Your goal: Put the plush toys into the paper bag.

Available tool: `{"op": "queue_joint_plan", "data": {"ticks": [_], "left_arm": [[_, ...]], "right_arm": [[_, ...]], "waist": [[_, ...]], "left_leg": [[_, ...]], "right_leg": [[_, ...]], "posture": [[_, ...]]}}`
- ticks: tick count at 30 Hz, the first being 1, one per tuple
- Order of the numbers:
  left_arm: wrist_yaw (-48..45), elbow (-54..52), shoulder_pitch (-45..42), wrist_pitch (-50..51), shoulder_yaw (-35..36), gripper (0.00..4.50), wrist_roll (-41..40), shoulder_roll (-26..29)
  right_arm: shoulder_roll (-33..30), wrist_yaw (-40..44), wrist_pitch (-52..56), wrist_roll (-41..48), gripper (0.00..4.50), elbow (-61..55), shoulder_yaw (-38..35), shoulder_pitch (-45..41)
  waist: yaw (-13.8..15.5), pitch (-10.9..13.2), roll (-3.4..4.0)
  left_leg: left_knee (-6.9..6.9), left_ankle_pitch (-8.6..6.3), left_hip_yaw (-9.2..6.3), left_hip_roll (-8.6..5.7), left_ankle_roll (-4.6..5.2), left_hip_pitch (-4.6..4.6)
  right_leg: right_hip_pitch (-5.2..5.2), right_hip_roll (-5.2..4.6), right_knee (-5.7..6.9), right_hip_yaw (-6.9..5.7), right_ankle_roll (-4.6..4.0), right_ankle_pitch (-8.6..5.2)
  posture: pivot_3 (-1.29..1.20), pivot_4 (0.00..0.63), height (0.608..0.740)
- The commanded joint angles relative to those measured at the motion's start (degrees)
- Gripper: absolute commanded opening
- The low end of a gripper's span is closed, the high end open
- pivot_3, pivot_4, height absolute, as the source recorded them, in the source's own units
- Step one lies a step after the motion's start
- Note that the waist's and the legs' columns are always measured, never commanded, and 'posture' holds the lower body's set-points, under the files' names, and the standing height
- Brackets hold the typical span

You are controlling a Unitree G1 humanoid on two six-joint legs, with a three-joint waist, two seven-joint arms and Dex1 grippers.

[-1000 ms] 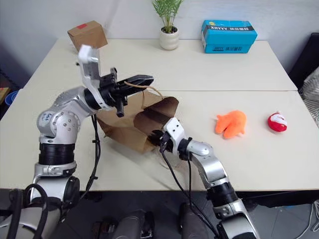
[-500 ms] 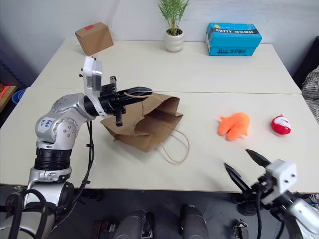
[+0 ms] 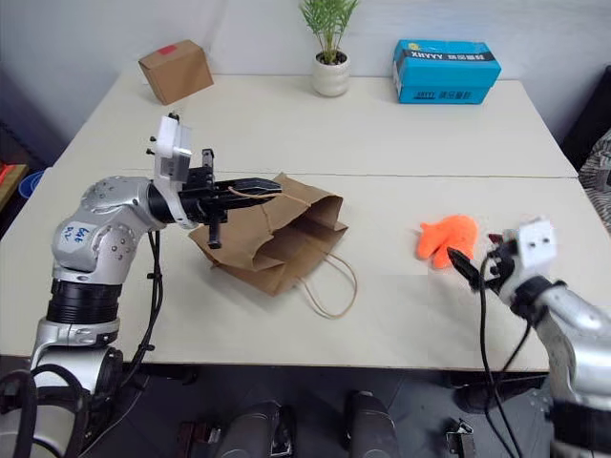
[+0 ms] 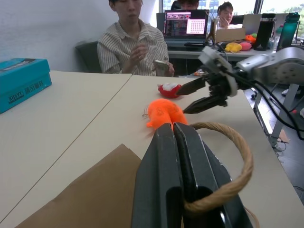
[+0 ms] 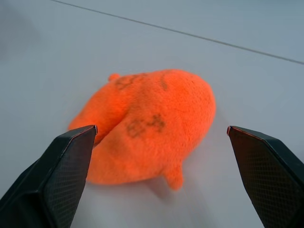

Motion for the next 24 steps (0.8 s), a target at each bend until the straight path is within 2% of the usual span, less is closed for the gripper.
{"op": "queue_joint_plan", "data": {"ticks": [1, 3, 7, 11, 14, 16, 19, 22, 24], "left_arm": [[0.34, -2.94, -0.36, 0.33, 1.51, 0.00, -0.85, 1.04], [0.38, -3.22, -0.13, 0.58, 1.80, 0.00, -0.91, 1.61], [0.60, -2.96, -0.37, 1.12, 2.32, 0.00, -1.35, 1.78], [0.38, -2.65, -0.53, 1.75, 2.70, 0.00, -1.97, 1.61], [-0.10, -2.64, -0.66, 2.33, 2.58, 0.00, -2.34, 1.39], [-0.34, -2.61, -1.07, 2.82, 2.22, 0.00, -2.65, 1.04], [-0.58, -2.72, -1.65, 3.35, 1.77, 0.00, -3.10, 0.61], [-1.14, -2.99, -2.18, 4.00, 1.99, 0.00, -4.04, 0.14], [-1.37, -3.07, -2.55, 4.41, 1.96, 0.00, -4.52, -0.18]], "right_arm": [[-1.42, 1.48, 1.32, -2.49, 4.10, 10.10, 3.57, -7.16], [-0.82, 3.37, 1.23, -2.58, 3.57, 15.86, 5.34, -12.16], [-1.50, 8.51, 1.11, -0.81, 2.20, 16.72, 5.74, -13.76], [-3.18, 23.87, 3.17, 11.02, 1.01, 0.21, 4.00, -8.35], [-4.91, 26.62, 11.98, 19.93, 0.23, -12.76, 3.96, -4.57], [-3.83, 24.45, 16.90, 24.14, 0.11, -20.39, 6.48, -4.32], [-0.33, 19.28, 16.93, 20.71, 0.11, -24.90, 13.15, -6.40], [6.10, 12.60, 18.57, 18.95, 0.11, -23.63, 18.32, -10.89], [9.19, 9.81, 16.32, 13.58, 0.11, -20.50, 23.51, -13.66]], "waist": [[-0.05, 0.00, 0.00], [-0.32, 0.00, 0.00], [-0.23, 0.00, 0.00], [-0.15, 0.01, 0.01], [-0.17, 0.02, 0.03], [-0.28, 0.03, -0.01], [-0.29, 0.01, -0.04], [-0.27, 0.01, -0.04], [-0.28, 0.01, -0.04]], "left_leg": [[0.00, 0.00, -0.02, -0.01, 0.01, -0.04], [0.02, 0.01, 0.05, -0.01, 0.05, -0.05], [0.03, 0.03, 0.03, -0.03, 0.09, -0.04], [0.02, 0.03, 0.02, -0.04, 0.09, -0.09], [0.01, 0.01, -0.03, 0.02, 0.06, -0.12], [0.02, 0.01, -0.02, 0.03, 0.06, -0.09], [0.03, 0.00, -0.03, 0.05, 0.03, -0.03], [0.03, -0.01, -0.02, 0.04, -0.01, -0.03], [0.03, 0.00, 0.00, 0.00, -0.01, -0.10]], "right_leg": [[0.00, 0.00, 0.00, -0.03, 0.01, 0.00], [0.00, 0.02, -0.04, 0.00, 0.09, 0.05], [0.02, 0.00, -0.04, 0.01, 0.14, 0.08], [0.00, 0.01, -0.06, 0.00, 0.15, 0.08], [0.00, 0.05, -0.09, -0.04, 0.16, 0.08], [0.01, 0.02, -0.08, -0.02, 0.15, 0.08], [0.03, 0.00, -0.06, -0.01, 0.15, 0.08], [0.01, -0.01, -0.03, 0.00, 0.15, 0.08], [-0.09, -0.03, 0.00, 0.02, 0.15, 0.08]], "posture": [[0.00, 0.150, 0.740], [0.00, 0.150, 0.740], [0.00, 0.150, 0.740], [0.00, 0.150, 0.740], [0.00, 0.150, 0.740], [0.00, 0.150, 0.740], [0.00, 0.150, 0.740], [0.00, 0.150, 0.740], [0.00, 0.150, 0.740]]}}
